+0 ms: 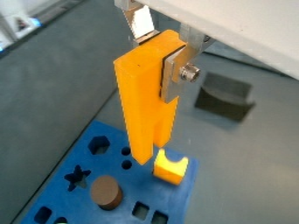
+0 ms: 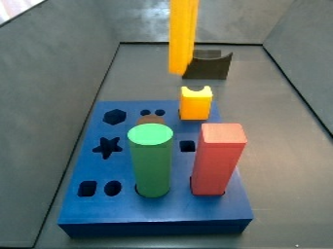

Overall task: Pick up the double-square object. Move up. Move to above the board. Insert the double-square object.
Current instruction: Insert the double-square object.

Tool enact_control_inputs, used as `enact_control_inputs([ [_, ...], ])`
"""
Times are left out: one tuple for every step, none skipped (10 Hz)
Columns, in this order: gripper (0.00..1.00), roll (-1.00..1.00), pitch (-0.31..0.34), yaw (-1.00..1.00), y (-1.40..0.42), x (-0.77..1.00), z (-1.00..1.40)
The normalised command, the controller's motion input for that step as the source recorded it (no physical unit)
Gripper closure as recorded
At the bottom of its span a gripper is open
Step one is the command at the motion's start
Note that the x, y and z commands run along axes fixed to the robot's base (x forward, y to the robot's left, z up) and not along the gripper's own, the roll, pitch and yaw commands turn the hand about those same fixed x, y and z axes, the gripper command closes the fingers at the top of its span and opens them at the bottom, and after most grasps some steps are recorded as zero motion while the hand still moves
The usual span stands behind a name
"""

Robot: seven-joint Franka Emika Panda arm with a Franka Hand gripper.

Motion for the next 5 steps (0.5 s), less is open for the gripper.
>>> enact_control_inputs([
  [1.00,0.00,-0.093,-0.89,-0.25,0.00,-0.41],
  [1.00,0.00,-0.083,-0.90,-0.25,0.00,-0.42],
  [1.00,0.00,-0.044,-0.88,-0.27,0.00,-0.46],
  [1.00,0.00,-0.027,-0.83,-0.28,0.05,-0.48],
  [1.00,0.00,-0.024,-0.83,-0.28,0.05,-0.47],
])
